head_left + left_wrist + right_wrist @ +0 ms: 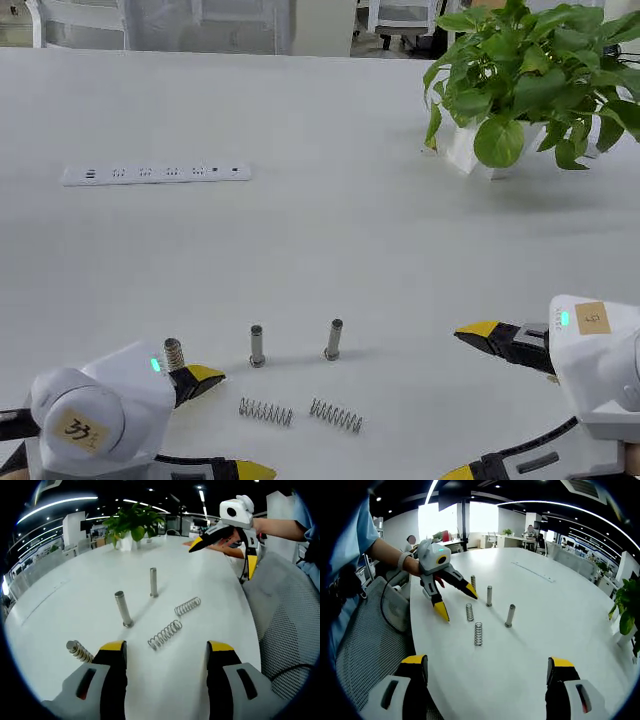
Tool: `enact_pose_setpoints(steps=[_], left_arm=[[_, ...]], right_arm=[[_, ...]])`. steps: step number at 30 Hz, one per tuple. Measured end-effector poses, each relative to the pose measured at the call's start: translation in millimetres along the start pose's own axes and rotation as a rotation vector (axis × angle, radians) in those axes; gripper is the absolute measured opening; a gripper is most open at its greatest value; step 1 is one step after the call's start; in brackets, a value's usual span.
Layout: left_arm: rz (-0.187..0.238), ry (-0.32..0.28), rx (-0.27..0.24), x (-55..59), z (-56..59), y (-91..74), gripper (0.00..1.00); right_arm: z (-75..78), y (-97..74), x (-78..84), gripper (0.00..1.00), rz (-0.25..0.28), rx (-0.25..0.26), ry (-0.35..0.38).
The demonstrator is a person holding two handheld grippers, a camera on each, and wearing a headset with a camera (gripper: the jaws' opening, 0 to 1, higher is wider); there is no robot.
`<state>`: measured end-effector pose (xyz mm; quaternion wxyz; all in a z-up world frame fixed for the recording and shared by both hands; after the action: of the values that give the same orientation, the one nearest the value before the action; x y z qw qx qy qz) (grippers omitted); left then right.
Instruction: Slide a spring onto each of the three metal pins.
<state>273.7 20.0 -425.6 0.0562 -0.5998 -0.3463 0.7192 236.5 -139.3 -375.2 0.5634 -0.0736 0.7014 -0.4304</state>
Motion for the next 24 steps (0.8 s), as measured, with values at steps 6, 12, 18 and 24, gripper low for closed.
enact_pose_setpoints(steps=[6, 12, 18, 24], left_arm=[[-0.018, 0.020, 0.032, -0.9, 2.8, 7.6, 0.54], [-0.019, 0.033, 0.039, -3.0, 0.7, 11.2, 0.47], [-0.012, 0.059, 0.029, -0.9, -3.9, 8.8, 0.27], [-0.008, 0.065, 0.017, 2.8, -3.3, 2.4, 0.24]], right_arm=[[-0.6, -3.8, 3.2, 0.99, 0.001, 0.009, 0.017], [1.9, -6.3, 4.9, 0.99, 0.004, 0.018, 0.031], [2.9, -3.9, 10.9, 0.99, -0.012, 0.018, 0.038], [0.9, -1.4, 9.9, 0.99, -0.012, 0.011, 0.038]])
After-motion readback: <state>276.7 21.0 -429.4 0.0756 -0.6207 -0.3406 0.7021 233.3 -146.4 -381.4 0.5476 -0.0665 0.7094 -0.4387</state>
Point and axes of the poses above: the centre of the closed fingertips' face, and the gripper's own axes: y roughly forward along the fingers, z roughly to its right, x roughly out of its underside, the point moved 1 cm from there along -y, roughly backward along the fingers
